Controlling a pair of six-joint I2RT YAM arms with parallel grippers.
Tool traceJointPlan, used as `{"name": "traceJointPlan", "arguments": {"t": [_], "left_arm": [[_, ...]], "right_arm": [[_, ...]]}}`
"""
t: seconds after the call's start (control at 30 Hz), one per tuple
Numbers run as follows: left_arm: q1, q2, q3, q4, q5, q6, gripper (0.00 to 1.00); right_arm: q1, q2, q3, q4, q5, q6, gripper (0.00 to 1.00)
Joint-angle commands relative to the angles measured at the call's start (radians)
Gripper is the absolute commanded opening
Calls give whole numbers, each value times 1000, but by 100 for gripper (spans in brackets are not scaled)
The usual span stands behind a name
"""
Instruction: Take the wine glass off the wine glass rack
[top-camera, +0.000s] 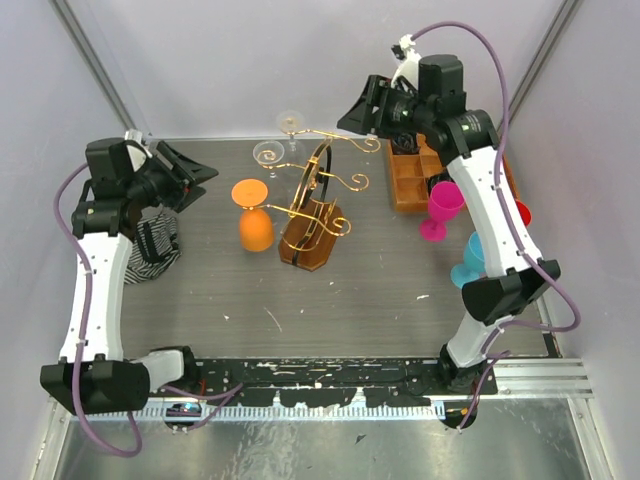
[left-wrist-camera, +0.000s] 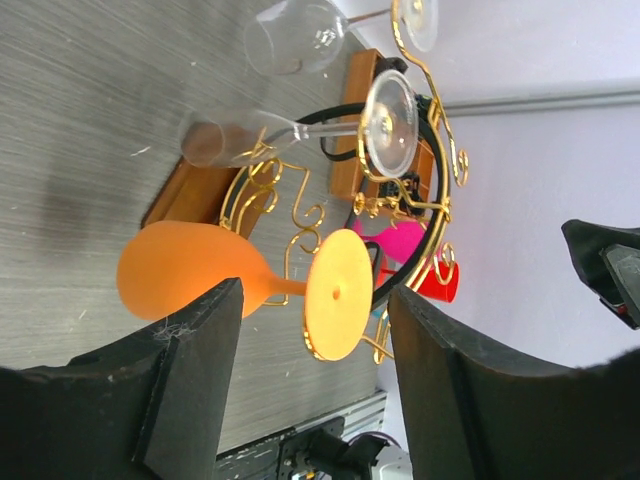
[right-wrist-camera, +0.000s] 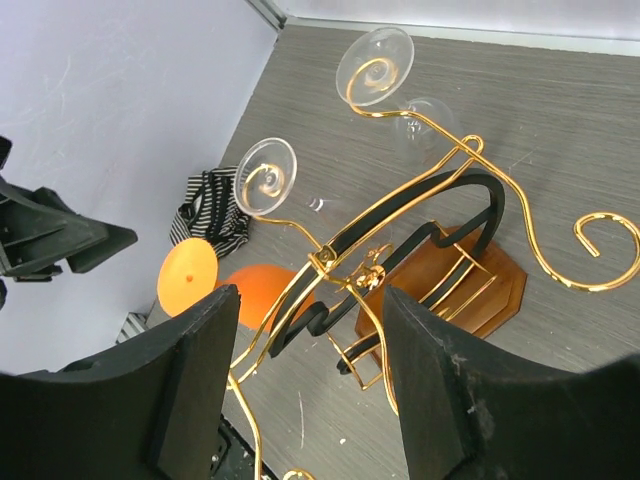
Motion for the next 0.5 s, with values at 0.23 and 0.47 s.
{"name": "traceJointPlan", "arguments": {"t": [0.23,0.47], "left_arm": [[-133,45,18,73,11,15,71],[-183,76,19,66,-30,41,72]], "right_arm": [[-55,-115,-83,27,-63,-23,65],[-90,-144,-110,26,-75,-21,65]]}}
